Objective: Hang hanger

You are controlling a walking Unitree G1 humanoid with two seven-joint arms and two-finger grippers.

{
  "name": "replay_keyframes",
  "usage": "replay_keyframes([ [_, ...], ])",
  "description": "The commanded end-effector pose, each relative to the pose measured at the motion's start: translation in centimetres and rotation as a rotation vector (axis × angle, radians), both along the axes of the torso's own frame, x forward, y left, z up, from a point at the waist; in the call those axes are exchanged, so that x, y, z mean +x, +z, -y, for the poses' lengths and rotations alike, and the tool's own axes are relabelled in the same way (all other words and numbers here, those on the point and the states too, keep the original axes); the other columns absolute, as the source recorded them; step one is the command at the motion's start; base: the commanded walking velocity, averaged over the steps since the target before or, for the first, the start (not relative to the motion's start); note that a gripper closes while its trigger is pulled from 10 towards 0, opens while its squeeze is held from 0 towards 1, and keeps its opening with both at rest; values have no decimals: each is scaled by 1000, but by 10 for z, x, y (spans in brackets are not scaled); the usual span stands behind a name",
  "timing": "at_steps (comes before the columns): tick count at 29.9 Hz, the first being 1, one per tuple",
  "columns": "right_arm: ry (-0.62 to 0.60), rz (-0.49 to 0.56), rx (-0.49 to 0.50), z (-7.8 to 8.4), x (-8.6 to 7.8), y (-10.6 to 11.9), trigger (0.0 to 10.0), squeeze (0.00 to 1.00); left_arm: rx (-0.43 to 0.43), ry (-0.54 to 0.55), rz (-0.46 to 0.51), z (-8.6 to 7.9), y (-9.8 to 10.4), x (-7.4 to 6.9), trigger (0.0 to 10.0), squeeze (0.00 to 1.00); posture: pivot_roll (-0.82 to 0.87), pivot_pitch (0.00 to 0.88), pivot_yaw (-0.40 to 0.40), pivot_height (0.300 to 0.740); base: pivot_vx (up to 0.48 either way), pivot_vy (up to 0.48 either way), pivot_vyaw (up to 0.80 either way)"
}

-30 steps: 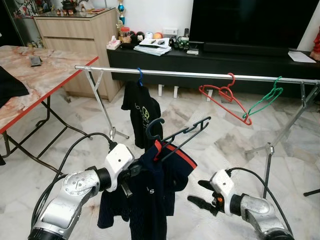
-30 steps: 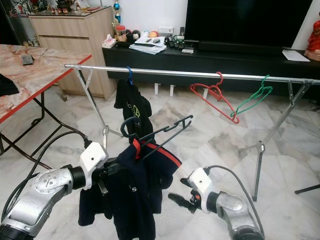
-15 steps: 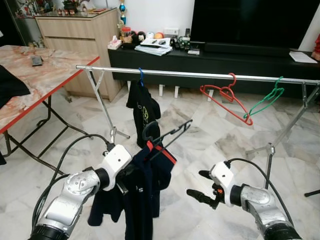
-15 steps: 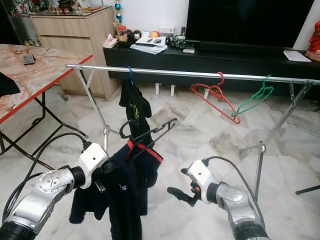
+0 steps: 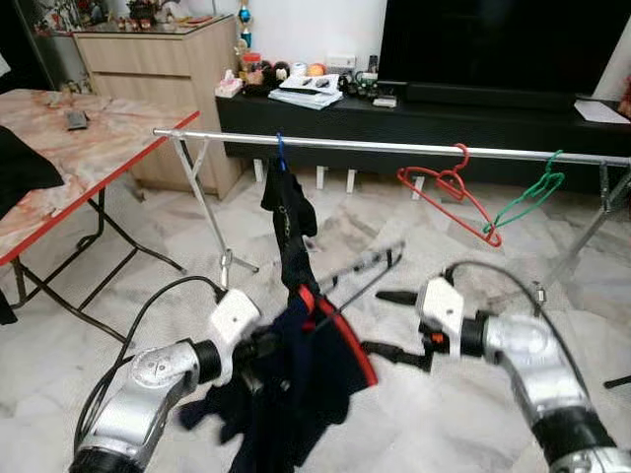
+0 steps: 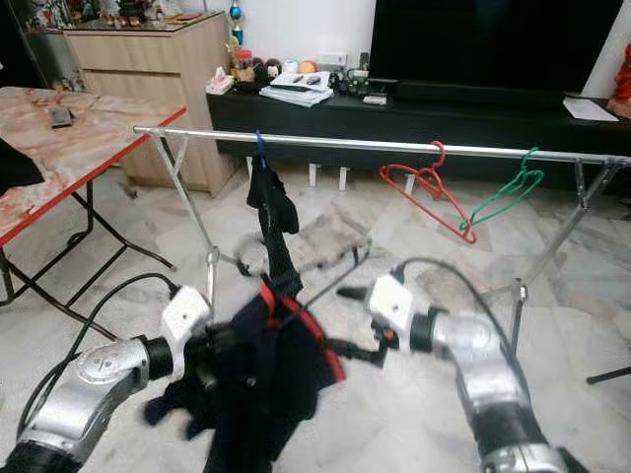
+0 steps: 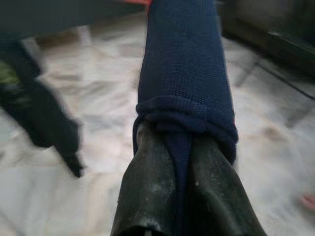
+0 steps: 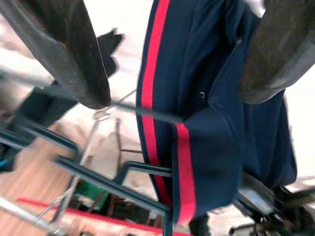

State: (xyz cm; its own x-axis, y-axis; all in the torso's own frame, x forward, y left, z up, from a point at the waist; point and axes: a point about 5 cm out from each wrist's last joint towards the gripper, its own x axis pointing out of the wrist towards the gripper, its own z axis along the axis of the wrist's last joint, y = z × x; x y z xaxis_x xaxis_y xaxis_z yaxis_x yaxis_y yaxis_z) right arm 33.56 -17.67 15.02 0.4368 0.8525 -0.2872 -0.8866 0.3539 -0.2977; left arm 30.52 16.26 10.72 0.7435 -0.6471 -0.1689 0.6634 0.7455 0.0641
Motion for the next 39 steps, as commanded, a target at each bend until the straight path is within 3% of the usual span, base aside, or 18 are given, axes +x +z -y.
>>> replay_keyframes([
  [1, -9, 72, 52, 3, 5, 26, 10000, 0, -56, 184, 33, -12, -3, 9, 10000, 0, 28, 9, 30, 740, 0, 0, 0],
  [4, -2, 99, 103, 1, 5, 37, 10000, 0, -253, 395, 48, -21, 2, 19, 10000, 0, 24, 6, 27, 740, 0, 0, 0],
  [5, 4, 102, 111, -1, 4, 38, 10000, 0, -353, 446, 51, -25, 6, 22, 10000, 0, 24, 6, 27, 740, 0, 0, 0],
  [6, 14, 105, 123, -3, 3, 39, 10000, 0, -511, 495, 59, -29, 12, 24, 10000, 0, 19, 5, 25, 740, 0, 0, 0],
  [9, 25, 101, 124, -6, 1, 37, 10000, 0, -723, 519, 130, -36, 27, 24, 10000, 0, 19, 5, 23, 740, 0, 0, 0],
  [10, 25, 95, 124, -6, 0, 34, 10000, 0, -879, 510, 166, -41, 37, 24, 10000, 0, 18, 5, 22, 740, 0, 0, 0],
  [12, 23, 83, 123, -7, -1, 31, 10000, 0, -893, 480, 228, -40, 47, 24, 10000, 0, 18, 4, 19, 740, 0, 0, 0],
  [16, 20, 71, 121, -8, -2, 27, 10000, 0, -801, 374, 251, -24, 55, 26, 10000, 0, 20, 1, 22, 740, 0, 0, 0],
  [17, 21, 69, 121, -9, -3, 27, 10000, 0, -628, 279, 251, -10, 54, 26, 10000, 0, 20, 1, 22, 740, 0, 0, 0],
  [18, 21, 68, 121, -9, -3, 27, 10000, 0, -540, 235, 246, -3, 51, 26, 10000, 0, 20, 1, 22, 740, 0, 0, 0],
  [19, 22, 68, 121, -9, -3, 27, 10000, 0, -326, 167, 233, 6, 40, 25, 10000, 0, 23, 0, 24, 740, 0, 0, 0],
  [21, 25, 70, 114, -10, -3, 27, 10000, 0, -201, 107, 200, 10, 29, 22, 10000, 0, 24, 0, 25, 740, 0, 0, 0],
  [22, 36, 74, 102, -11, -3, 27, 10000, 0, -95, 66, 166, 10, 18, 20, 10000, 0, 23, 0, 27, 740, 0, 0, 0],
  [28, 86, 96, 72, -14, -5, 34, 10000, 0, 152, -50, 83, 5, -6, 11, 10000, 0, 27, 0, 29, 740, 0, 0, 0],
  [31, 171, 119, 72, -21, -8, 49, 10000, 0, 285, -119, 43, -1, -19, 4, 10000, 0, 22, 2, 31, 740, 0, 0, 0],
  [34, 214, 126, 38, -22, -10, 53, 10000, 0, 355, -161, 35, -3, -25, 1, 10000, 0, 22, 2, 31, 740, 0, 0, 0],
  [36, 247, 106, -42, -19, -6, 50, 10000, 0, 425, -263, 21, -5, -29, -6, 10000, 0, 23, 8, 27, 740, 0, 0, 0],
  [39, 281, 42, -116, -18, -6, 36, 10000, 0, 428, -336, 3, -5, -27, -10, 10000, 0, 32, 15, 26, 740, 0, 0, 0],
])
